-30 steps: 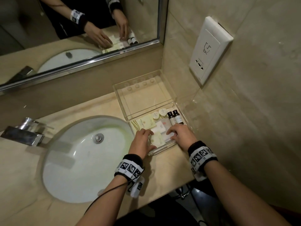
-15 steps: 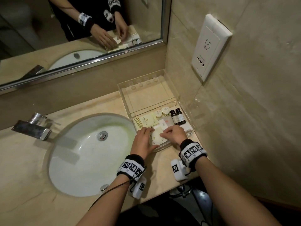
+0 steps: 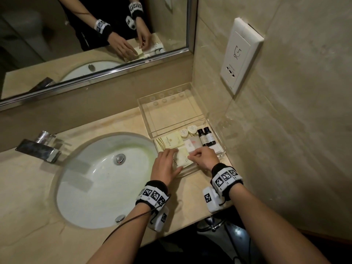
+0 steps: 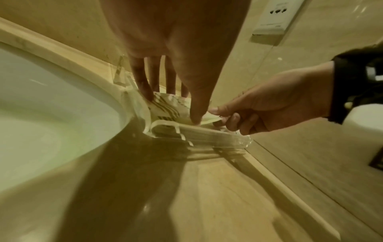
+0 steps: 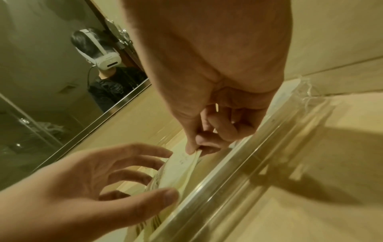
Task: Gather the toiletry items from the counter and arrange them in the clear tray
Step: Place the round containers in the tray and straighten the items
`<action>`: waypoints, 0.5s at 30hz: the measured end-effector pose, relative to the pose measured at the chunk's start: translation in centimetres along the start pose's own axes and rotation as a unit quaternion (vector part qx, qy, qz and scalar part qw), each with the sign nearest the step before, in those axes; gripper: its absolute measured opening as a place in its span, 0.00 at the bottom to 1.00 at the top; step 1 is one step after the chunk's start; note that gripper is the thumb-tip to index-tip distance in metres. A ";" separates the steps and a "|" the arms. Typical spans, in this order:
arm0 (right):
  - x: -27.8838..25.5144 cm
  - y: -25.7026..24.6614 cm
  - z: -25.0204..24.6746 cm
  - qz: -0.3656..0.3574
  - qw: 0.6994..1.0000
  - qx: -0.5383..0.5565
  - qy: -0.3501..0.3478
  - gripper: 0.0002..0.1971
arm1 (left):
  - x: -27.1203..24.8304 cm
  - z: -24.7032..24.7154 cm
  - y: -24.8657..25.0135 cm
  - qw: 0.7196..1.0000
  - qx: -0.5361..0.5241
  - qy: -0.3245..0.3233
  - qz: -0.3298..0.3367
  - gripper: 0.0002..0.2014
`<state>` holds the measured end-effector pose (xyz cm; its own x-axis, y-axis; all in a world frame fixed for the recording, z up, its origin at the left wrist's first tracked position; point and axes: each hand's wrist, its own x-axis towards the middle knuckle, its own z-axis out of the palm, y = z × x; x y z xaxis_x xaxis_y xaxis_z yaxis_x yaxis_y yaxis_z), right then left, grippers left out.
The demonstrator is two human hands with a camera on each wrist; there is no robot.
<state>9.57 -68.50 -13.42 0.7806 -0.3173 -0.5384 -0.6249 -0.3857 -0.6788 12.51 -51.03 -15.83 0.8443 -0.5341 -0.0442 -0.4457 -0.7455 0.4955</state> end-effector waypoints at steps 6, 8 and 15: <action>0.1 0.4 0.0 -0.017 0.999 -0.021 0.016 0.06 | 0.3 -0.2 -0.6 0.998 -0.052 0.013 -0.032 0.29; 0.1 0.3 0.1 -0.013 1.000 -0.003 0.008 0.07 | 0.5 -0.2 -0.6 0.998 -0.058 -0.009 -0.015 0.31; -0.1 0.5 0.5 -0.010 0.999 0.038 0.033 0.02 | 0.5 0.5 -0.5 1.000 -0.024 -0.013 0.005 0.30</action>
<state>9.17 -68.25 -13.96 0.7894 -0.3668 -0.4922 -0.6048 -0.3273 -0.7261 12.98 -51.12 -16.55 0.8315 -0.5521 -0.0614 -0.4385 -0.7202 0.5376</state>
